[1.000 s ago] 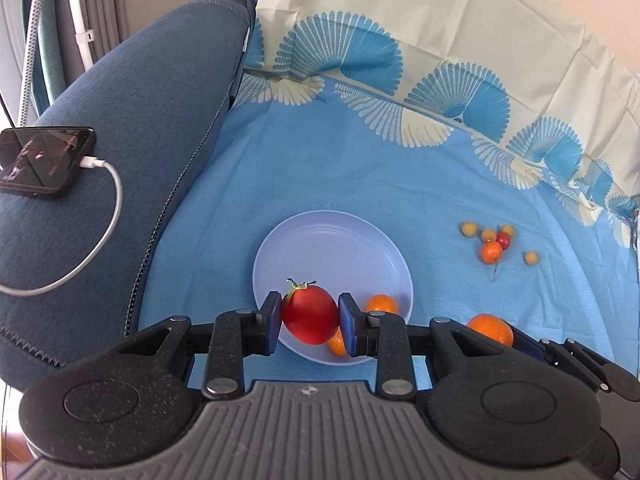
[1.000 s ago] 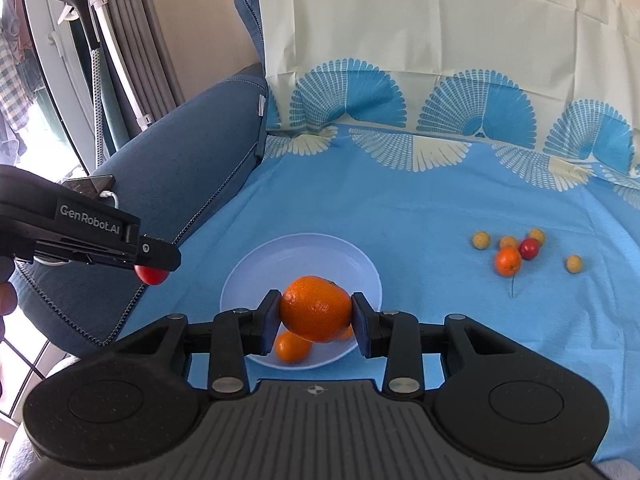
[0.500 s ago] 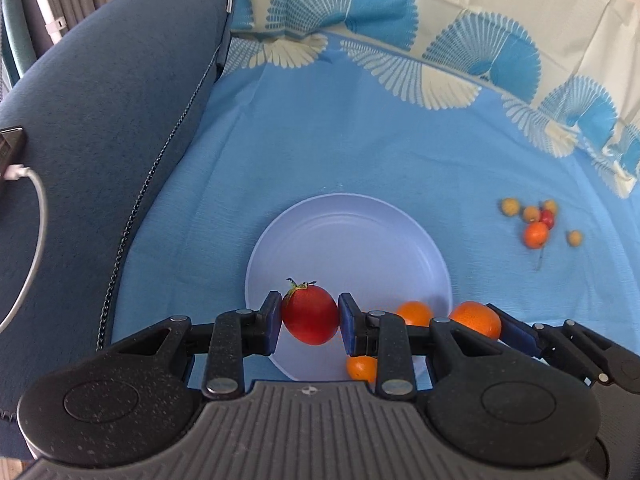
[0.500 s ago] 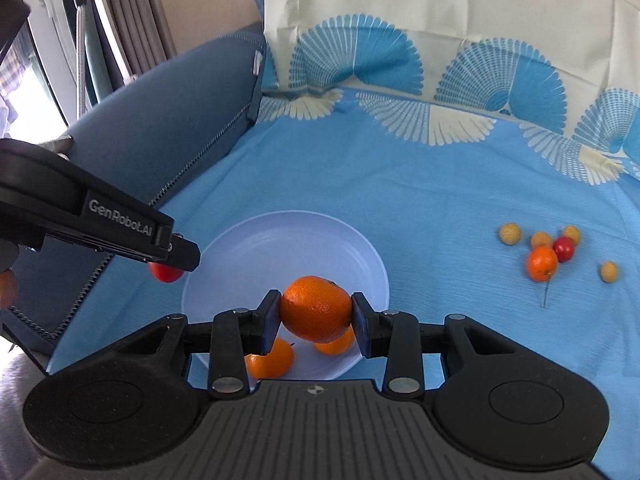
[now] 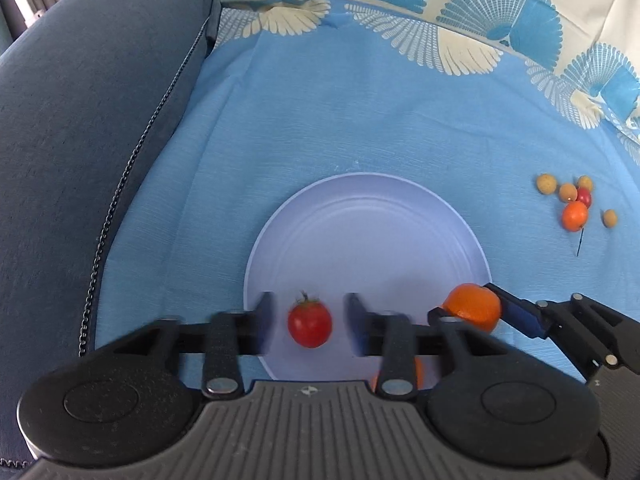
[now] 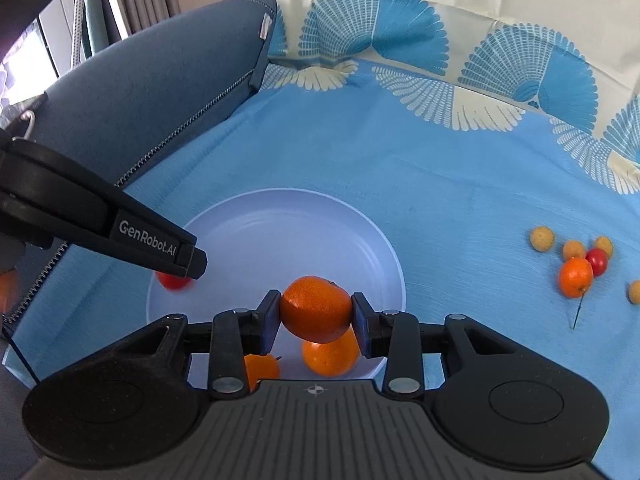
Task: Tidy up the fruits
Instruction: 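Open the left tool to drop the tomato while the right tool releases its tangerine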
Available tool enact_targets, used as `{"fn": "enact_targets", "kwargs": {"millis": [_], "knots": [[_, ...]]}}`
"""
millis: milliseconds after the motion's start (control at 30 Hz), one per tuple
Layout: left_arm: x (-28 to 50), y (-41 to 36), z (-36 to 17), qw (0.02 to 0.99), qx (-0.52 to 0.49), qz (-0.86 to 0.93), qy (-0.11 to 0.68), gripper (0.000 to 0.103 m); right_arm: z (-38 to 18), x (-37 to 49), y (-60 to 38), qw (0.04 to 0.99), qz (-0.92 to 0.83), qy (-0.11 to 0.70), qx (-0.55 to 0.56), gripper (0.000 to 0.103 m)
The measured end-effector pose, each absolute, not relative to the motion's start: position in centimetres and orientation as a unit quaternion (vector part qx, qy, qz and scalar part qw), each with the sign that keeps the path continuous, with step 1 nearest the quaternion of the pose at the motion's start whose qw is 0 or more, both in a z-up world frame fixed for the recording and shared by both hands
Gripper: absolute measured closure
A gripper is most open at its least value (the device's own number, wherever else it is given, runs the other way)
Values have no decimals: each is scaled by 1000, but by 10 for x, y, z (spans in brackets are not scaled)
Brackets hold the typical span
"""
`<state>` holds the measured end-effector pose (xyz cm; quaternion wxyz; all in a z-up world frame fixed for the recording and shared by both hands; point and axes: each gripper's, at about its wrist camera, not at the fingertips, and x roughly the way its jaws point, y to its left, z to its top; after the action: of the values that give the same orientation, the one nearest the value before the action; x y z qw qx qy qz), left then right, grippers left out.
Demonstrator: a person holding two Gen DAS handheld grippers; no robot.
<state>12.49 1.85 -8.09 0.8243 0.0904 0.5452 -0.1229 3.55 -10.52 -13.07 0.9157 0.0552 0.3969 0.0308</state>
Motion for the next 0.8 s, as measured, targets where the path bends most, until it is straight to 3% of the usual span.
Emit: {"fn": "enact_targets", "kwargs": {"millis": [33,67,133,233,367,800], "knots": [[125,19,-79,828,87,-122,540,3,-132,37,-105,915,32,398,54,63],[123,20,-75,835,80,-120,531,0,-132,38,-106,916,33,397,54,61],[118,23,-67,843,76,-120,519,0,-129,38,-107,917,33,394,54,37],[109,28,-57,847,79,-111,515,0,-118,26,-110,921,23,385,55,19],[82,42,-46,847,72,-104,517,0,-103,-4,-115,917,15,392,74,12],[-23,77,7,862,63,-85,496,0,-41,-112,-95,934,-40,340,100,4]]}}
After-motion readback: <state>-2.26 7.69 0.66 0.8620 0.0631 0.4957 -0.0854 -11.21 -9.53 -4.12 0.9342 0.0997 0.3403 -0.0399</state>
